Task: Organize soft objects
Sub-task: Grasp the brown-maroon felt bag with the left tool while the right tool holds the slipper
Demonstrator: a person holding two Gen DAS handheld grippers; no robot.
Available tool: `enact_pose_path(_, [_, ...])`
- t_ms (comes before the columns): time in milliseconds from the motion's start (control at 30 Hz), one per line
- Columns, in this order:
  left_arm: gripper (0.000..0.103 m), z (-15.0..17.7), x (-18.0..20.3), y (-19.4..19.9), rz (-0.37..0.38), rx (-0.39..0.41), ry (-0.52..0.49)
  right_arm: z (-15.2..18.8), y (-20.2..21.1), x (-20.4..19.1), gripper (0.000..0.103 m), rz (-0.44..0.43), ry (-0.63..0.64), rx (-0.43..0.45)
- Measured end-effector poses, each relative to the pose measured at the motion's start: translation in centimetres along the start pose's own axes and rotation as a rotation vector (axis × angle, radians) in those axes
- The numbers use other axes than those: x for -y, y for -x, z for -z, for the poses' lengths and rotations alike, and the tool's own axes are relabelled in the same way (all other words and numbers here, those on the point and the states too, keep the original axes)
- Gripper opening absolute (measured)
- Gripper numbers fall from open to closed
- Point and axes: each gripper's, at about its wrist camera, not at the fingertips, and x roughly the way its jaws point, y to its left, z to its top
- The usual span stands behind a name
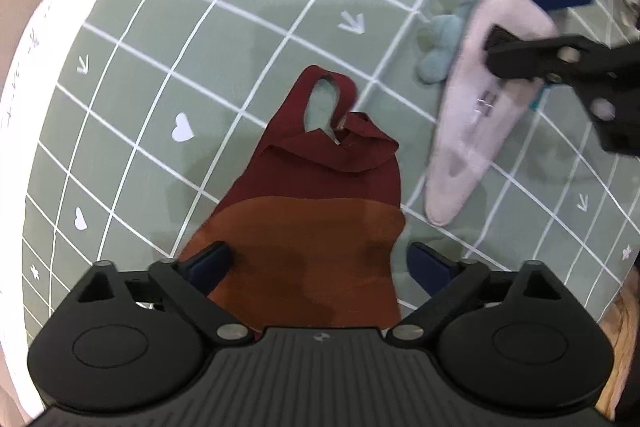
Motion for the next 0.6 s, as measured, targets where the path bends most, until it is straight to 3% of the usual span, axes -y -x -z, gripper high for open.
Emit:
enact_pose_path(133, [0.078, 1.0, 0.6, 0.9, -0.001, 0.052, -0.010, 0.0, 0.0, 0.0, 0.042, -0.001, -0.001, 0.001])
enact_pose_path(200, [0.051, 1.3, 0.6, 1.3, -0.004, 0.070, 0.020, 0.1, 0.1, -0.1, 0.041, -0.002, 0.007, 0.003])
enact_pose_path(233, [0.043, 1.5, 0.7, 1.7, -0.015, 0.085, 0.028, 0.2, 0.1, -0.1, 0.041, -0.002, 0.012, 0.004])
enact_pose_path(300, [0.013, 2.0, 1.0, 2.3, -0.043, 0.121, 0.040, 0.3, 0.2, -0.2, 0.041, -0.006, 0.012, 0.004])
enact_pose_path(367, [0.012, 2.4, 1.8, 2.7, -0.117, 0.138, 0.058, 0.4, 0.3, -0.1, 0.040, -0.009, 0.011, 0.004])
enact_pose_path(600, [0.011, 3.7, 2.5, 3.0, -0.127, 0.163, 0.204, 0.8, 0.6, 0.5, 0.039, -0.004, -0.002, 0.011])
